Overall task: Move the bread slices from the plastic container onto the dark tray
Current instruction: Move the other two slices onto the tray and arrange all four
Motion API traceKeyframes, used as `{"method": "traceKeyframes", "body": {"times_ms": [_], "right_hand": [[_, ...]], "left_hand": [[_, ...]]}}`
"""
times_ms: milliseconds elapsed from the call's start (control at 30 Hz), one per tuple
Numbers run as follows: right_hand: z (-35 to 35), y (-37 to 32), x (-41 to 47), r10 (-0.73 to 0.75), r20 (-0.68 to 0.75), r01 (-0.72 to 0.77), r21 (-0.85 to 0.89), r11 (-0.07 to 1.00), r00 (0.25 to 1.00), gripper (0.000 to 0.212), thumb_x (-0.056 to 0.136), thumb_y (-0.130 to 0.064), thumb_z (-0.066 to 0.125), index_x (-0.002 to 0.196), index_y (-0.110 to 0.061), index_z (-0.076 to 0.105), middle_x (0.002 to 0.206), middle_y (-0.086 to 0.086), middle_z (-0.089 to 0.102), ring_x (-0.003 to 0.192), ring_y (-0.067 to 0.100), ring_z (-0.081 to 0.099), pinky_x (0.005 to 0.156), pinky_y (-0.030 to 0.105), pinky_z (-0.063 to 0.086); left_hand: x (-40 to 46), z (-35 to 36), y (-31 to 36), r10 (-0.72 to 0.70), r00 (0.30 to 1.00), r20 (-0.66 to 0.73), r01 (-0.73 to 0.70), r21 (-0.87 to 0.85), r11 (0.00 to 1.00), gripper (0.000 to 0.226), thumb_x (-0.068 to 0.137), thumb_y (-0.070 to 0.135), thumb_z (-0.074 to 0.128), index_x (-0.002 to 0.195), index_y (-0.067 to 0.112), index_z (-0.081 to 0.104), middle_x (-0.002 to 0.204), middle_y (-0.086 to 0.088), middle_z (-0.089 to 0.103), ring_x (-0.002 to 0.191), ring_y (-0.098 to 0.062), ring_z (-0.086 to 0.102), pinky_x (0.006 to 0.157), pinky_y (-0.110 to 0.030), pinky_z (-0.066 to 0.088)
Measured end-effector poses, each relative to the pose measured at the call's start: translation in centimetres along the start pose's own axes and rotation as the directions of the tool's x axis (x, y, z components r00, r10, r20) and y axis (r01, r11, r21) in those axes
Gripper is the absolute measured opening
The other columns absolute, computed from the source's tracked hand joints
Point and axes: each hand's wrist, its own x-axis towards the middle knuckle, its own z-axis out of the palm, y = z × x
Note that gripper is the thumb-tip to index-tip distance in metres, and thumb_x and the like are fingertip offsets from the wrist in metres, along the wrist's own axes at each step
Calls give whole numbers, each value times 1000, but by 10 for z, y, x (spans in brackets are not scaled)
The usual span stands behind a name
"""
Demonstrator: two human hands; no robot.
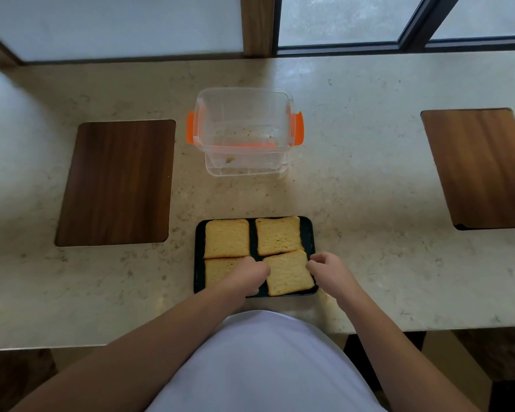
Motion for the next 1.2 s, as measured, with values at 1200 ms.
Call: {"method": "traceKeyframes", "body": {"times_ms": [1200], "right_hand": [[14, -32, 31, -76, -14, 75, -66, 995, 997, 55, 91, -20, 57, 143, -8, 49, 112, 3, 61, 84, 8, 57, 64, 25, 47]], "left_hand": [[-8, 6, 39, 171, 976, -131, -151, 155, 976, 51, 92, 23, 51, 138, 4, 39, 74, 6, 31, 62, -7, 29, 51, -26, 26]]}}
